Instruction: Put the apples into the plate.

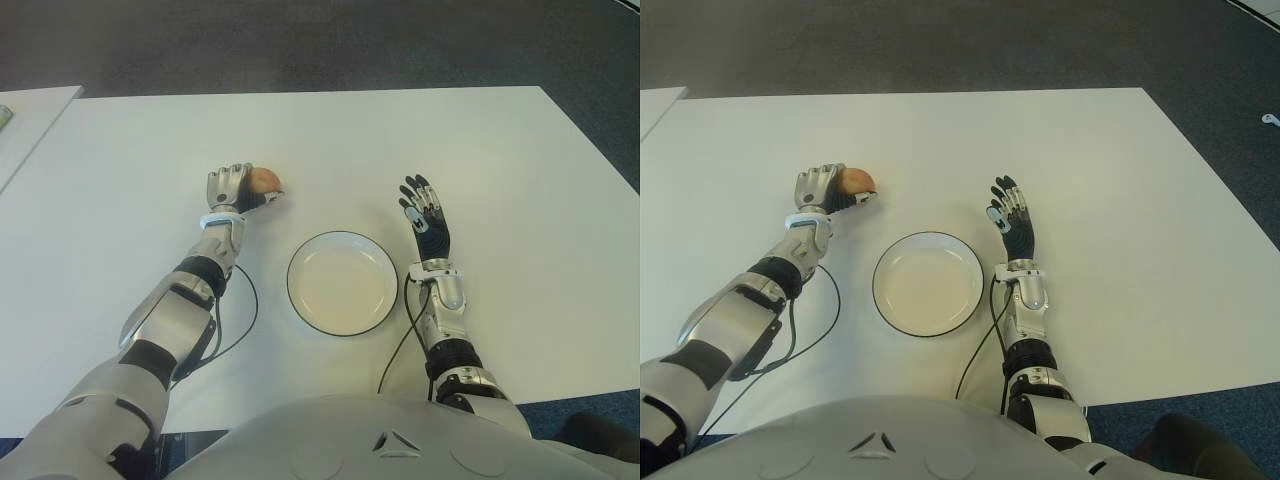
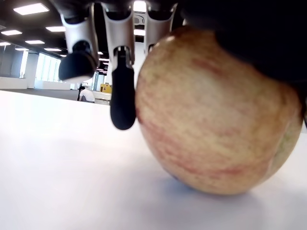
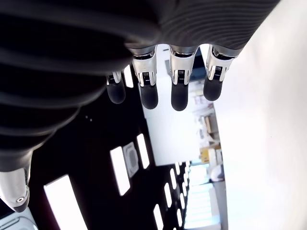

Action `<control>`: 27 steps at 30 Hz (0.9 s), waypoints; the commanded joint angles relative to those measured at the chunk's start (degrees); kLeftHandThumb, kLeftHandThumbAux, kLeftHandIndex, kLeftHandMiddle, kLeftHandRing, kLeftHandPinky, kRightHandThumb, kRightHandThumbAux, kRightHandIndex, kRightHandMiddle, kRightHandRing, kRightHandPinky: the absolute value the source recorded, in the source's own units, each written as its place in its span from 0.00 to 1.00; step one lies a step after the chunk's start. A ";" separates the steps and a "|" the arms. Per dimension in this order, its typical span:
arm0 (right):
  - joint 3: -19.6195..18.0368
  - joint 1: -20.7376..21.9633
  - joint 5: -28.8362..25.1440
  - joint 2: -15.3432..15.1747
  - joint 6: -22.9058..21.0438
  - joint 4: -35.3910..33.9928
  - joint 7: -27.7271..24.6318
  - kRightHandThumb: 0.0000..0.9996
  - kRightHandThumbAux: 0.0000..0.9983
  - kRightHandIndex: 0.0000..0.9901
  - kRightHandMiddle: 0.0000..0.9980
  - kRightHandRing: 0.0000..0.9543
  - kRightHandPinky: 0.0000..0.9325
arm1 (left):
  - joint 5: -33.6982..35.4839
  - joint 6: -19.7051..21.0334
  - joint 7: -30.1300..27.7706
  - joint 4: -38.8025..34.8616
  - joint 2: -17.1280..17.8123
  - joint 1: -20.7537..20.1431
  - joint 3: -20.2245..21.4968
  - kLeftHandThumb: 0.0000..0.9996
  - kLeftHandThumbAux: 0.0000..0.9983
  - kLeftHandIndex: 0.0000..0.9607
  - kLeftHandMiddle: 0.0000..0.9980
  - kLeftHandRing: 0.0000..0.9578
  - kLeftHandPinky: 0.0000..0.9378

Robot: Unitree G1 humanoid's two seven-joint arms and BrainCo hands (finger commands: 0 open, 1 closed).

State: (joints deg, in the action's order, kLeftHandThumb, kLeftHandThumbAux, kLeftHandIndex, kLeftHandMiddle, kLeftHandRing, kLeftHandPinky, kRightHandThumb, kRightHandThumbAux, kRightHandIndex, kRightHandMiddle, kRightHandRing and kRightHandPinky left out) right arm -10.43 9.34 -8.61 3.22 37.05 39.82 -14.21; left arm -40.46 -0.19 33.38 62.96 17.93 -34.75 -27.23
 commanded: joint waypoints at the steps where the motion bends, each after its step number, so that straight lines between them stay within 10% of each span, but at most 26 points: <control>1: -1.10 -10.09 -0.47 0.85 -1.06 9.35 0.90 0.17 0.52 0.08 0.12 0.11 0.12 | 1.01 0.03 -5.61 -2.01 0.78 3.31 -0.11 0.86 0.67 0.42 0.54 0.88 0.87; 27: -0.70 -8.33 1.45 0.56 -1.02 11.67 2.26 0.17 0.51 0.08 0.14 0.12 0.13 | -5.33 0.47 -10.95 -37.36 11.61 6.83 1.76 0.86 0.67 0.42 0.54 0.88 0.85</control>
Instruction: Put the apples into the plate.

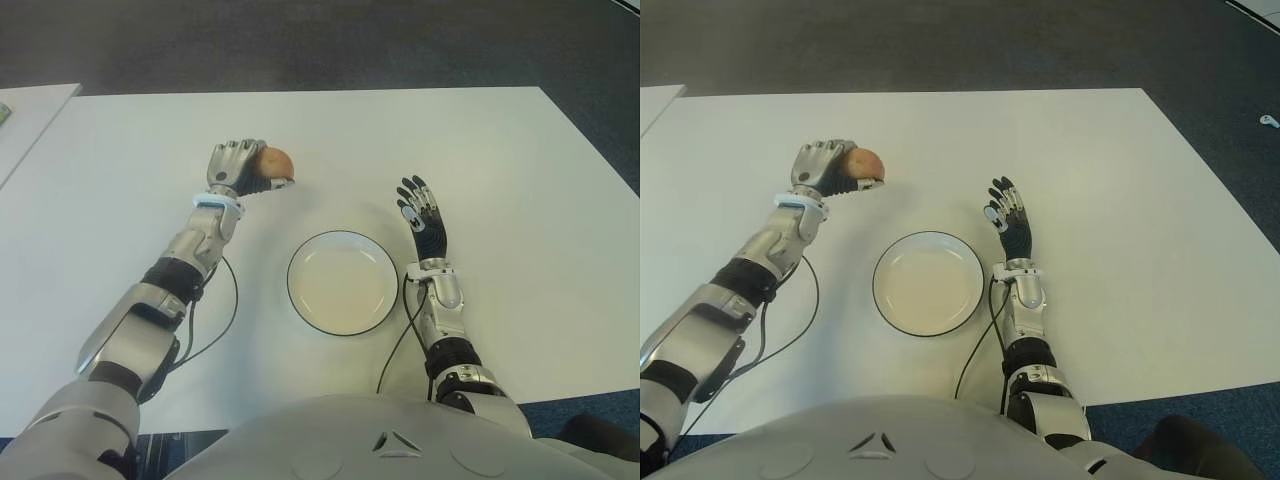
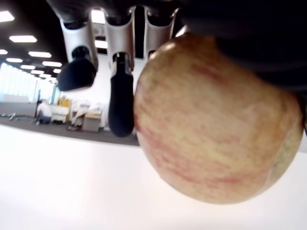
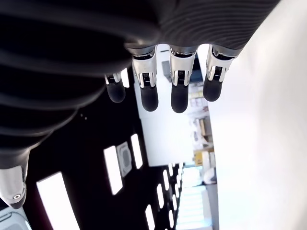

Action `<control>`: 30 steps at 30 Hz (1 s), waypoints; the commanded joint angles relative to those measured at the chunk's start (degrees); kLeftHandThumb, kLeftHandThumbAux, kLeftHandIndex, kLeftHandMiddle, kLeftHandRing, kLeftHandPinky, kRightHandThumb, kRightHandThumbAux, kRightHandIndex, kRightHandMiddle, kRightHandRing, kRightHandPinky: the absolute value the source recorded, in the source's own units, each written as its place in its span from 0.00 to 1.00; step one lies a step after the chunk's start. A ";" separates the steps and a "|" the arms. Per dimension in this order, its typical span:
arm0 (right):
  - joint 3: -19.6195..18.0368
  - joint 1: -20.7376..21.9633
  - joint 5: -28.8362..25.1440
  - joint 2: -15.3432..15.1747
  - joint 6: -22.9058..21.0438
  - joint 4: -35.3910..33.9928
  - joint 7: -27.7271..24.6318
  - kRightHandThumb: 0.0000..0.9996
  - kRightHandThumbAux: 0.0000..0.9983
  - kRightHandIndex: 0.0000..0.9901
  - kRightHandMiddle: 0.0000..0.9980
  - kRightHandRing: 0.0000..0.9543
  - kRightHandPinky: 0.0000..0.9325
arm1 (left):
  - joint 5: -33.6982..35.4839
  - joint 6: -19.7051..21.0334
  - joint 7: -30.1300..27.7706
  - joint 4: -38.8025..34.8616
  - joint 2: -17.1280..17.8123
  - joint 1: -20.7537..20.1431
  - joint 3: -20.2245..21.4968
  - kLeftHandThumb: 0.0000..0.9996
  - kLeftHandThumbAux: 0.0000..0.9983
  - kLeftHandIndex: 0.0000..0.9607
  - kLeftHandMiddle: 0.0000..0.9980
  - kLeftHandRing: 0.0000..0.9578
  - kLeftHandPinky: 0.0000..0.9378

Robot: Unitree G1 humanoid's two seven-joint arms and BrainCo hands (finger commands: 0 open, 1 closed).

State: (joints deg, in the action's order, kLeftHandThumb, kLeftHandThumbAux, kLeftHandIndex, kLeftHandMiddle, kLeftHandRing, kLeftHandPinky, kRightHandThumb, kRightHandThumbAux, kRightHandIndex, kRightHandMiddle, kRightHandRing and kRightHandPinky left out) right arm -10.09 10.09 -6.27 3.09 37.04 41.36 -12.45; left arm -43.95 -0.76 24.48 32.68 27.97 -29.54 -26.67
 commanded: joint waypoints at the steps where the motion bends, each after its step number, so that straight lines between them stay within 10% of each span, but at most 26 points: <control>1: -0.90 -9.04 -0.56 0.62 -1.11 10.09 0.78 0.17 0.51 0.08 0.14 0.12 0.13 | -1.58 0.70 -2.15 -8.15 1.75 1.86 1.65 0.86 0.67 0.42 0.54 0.88 0.85; 30: -0.32 -8.01 1.26 -0.01 -0.91 11.83 2.60 0.17 0.54 0.09 0.14 0.13 0.15 | -3.17 0.77 -7.98 -22.57 1.40 5.65 4.21 0.86 0.67 0.42 0.54 0.88 0.84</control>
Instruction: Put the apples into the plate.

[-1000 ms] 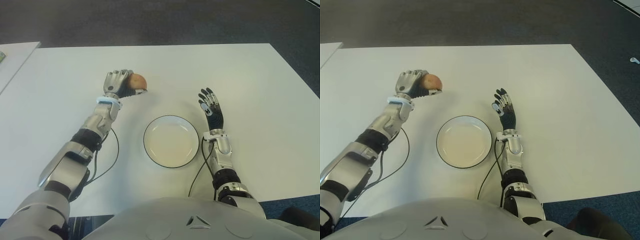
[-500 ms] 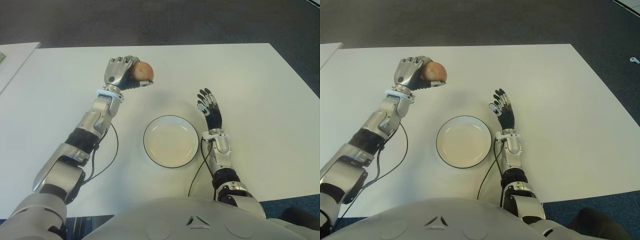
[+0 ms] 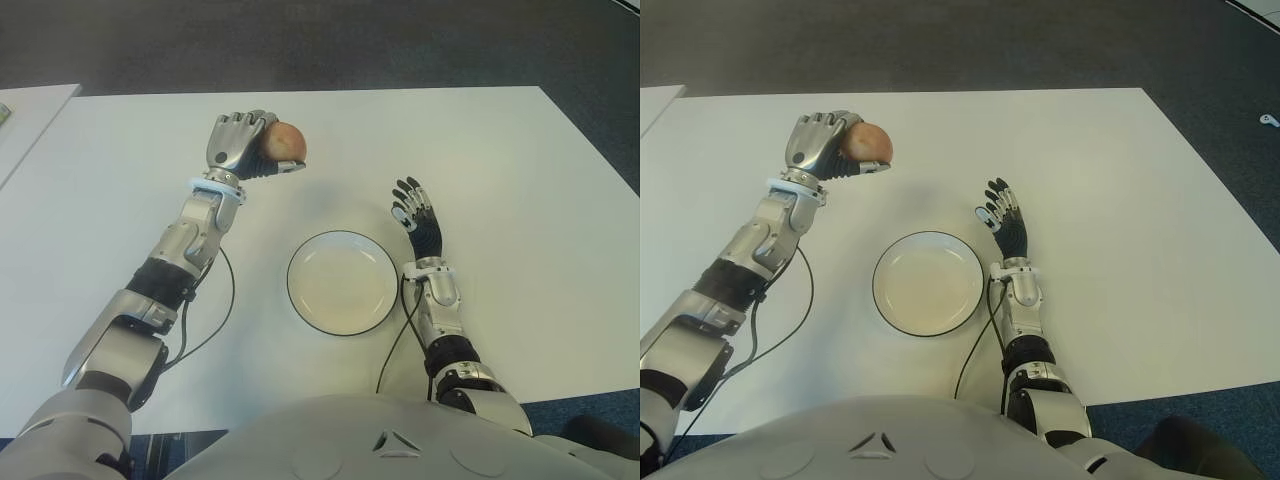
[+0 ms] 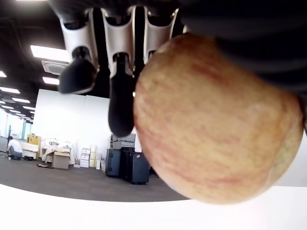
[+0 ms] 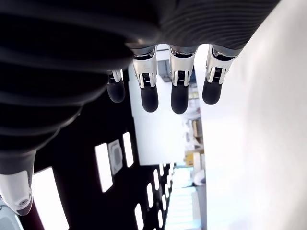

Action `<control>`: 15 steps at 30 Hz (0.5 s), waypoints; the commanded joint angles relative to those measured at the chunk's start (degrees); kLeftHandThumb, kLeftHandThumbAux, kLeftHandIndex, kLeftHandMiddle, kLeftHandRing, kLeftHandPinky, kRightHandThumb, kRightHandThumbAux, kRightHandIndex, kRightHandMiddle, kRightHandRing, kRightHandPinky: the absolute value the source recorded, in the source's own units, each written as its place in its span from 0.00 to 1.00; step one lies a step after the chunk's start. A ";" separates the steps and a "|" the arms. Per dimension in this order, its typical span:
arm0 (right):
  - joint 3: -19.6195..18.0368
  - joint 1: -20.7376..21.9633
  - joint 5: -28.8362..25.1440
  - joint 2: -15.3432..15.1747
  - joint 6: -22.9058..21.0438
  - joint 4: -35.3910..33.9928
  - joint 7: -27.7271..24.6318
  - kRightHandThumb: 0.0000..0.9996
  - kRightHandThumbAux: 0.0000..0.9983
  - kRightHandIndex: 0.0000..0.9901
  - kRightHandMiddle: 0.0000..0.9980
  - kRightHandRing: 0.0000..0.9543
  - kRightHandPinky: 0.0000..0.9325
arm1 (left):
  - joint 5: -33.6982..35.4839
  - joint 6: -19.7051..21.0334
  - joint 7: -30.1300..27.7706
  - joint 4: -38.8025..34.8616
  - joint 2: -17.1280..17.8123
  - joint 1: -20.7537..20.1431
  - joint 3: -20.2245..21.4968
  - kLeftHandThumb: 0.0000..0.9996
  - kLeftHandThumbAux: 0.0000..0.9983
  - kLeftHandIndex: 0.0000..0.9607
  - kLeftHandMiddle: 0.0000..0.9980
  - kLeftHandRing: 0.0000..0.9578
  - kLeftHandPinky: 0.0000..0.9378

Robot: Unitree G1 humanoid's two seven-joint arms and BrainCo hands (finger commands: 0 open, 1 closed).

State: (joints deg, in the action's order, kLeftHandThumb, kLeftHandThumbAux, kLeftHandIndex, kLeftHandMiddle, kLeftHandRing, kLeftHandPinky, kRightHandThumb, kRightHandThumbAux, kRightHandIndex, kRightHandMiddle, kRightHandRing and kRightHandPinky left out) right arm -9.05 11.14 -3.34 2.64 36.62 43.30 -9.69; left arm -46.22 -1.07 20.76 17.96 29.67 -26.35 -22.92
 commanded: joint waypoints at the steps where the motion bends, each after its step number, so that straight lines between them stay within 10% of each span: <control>1: -1.36 -9.04 -1.68 0.44 -0.44 9.95 -0.18 0.17 0.54 0.09 0.14 0.13 0.15 | -1.14 1.56 -5.31 -9.67 -0.49 3.00 0.35 0.86 0.67 0.42 0.54 0.88 0.84; 15: -0.41 -8.98 0.09 0.30 -0.35 10.46 1.67 0.15 0.53 0.08 0.13 0.11 0.12 | -7.34 6.74 -15.89 -27.10 -5.40 12.07 -4.24 0.86 0.67 0.43 0.54 0.88 0.81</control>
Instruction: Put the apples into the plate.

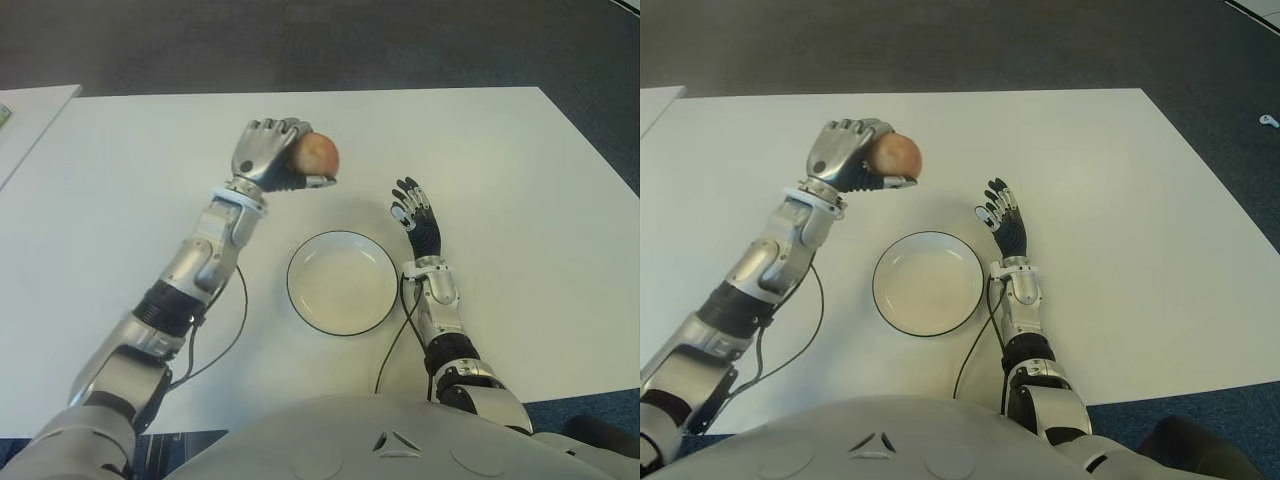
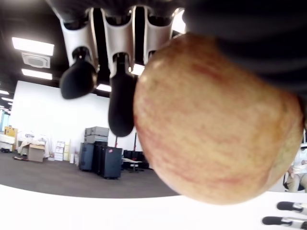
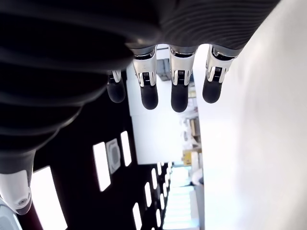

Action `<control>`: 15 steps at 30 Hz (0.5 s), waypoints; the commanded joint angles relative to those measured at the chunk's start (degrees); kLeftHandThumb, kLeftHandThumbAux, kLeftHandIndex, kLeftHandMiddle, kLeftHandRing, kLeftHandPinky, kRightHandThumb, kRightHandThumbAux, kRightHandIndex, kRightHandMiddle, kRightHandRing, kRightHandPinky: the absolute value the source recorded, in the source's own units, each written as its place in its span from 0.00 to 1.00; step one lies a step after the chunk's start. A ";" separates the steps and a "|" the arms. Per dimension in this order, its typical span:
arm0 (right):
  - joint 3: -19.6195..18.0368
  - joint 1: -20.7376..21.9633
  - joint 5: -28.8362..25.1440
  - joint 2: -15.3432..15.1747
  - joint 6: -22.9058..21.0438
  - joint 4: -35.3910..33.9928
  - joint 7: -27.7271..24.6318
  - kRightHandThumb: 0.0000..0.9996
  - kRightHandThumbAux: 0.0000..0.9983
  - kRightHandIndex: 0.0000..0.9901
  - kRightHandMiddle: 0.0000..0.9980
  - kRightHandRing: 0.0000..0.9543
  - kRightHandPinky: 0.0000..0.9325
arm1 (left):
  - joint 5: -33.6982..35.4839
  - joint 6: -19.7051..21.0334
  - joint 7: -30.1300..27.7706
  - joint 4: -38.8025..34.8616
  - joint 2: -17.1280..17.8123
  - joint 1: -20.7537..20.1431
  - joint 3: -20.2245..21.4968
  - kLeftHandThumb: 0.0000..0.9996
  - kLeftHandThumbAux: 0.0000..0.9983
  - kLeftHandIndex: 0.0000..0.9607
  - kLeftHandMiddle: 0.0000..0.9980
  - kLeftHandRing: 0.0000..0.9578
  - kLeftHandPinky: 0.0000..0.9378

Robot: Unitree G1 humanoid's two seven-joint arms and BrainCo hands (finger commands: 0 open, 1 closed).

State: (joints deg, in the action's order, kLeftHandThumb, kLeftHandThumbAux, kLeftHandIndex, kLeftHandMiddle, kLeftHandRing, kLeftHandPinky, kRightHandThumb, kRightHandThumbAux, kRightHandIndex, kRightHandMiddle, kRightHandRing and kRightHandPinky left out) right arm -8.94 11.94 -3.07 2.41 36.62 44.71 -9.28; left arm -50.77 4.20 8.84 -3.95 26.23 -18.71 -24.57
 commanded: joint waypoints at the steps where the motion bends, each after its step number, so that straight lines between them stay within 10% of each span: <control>1: -0.48 -9.82 -0.11 0.55 -0.34 9.00 1.37 0.15 0.53 0.08 0.13 0.11 0.12 | -3.04 1.55 -4.30 -5.59 -2.11 4.77 -2.60 0.86 0.66 0.43 0.54 0.88 0.81; 15: -0.18 -10.21 -0.32 0.96 -0.84 8.23 1.76 0.17 0.54 0.07 0.13 0.12 0.13 | -12.76 -2.07 -6.68 -13.69 -0.02 16.58 -7.08 0.86 0.66 0.43 0.54 0.88 0.86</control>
State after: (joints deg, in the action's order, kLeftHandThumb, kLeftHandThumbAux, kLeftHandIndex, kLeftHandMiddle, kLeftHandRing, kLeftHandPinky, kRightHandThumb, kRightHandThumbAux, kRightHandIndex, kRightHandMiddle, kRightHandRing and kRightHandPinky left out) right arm -8.28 11.96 -2.09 2.24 36.62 44.82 -7.84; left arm -61.41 2.32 3.16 -16.34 25.76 -2.36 -31.46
